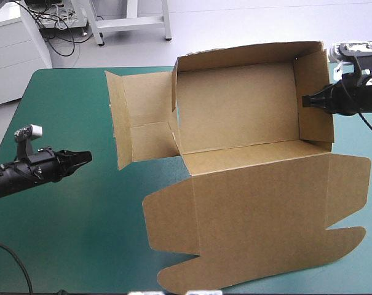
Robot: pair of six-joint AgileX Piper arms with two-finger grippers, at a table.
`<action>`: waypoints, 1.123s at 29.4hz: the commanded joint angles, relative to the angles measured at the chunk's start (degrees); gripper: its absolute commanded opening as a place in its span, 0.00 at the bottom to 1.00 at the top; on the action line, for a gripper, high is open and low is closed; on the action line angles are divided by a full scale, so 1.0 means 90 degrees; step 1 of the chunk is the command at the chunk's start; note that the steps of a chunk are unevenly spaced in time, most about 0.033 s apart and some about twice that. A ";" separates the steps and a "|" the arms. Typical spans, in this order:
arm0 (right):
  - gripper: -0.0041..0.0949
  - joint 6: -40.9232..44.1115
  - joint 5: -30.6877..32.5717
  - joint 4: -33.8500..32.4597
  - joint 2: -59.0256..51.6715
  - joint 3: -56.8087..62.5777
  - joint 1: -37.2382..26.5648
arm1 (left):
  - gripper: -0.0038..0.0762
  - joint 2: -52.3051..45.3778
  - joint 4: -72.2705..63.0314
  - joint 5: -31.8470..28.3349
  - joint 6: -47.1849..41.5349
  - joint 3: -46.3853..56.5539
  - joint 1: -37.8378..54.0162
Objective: Fold the box
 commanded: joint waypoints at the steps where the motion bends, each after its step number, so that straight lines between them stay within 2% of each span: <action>1: 0.02 0.0042 0.0032 0.0440 -0.0225 -0.0213 -0.0028 | 0.05 0.0239 -0.1278 0.0135 0.0707 0.0350 -0.0050; 6: 0.02 0.0010 0.0032 0.0545 -0.0225 -0.0213 -0.0010 | 0.13 0.0798 -0.1862 0.0798 0.1048 0.0348 -0.0315; 13: 0.02 -0.0005 0.0032 0.0552 -0.0225 -0.0213 0.0033 | 0.40 0.1389 -0.2534 0.0866 0.1457 0.0335 -0.0933; 16: 0.02 -0.0077 0.0032 0.0475 -0.0225 -0.0213 0.0192 | 0.48 0.1620 -0.2656 0.0866 0.1523 0.0222 -0.1190; 20: 0.02 -0.0080 0.0032 0.0279 -0.0225 -0.0213 0.0428 | 0.49 0.1888 -0.2682 0.1153 0.1475 -0.0243 -0.1511; 33: 0.02 0.0062 0.0032 -0.0084 -0.0225 -0.0213 0.0628 | 0.49 0.1898 -0.2500 0.1153 0.0802 -0.1477 -0.2630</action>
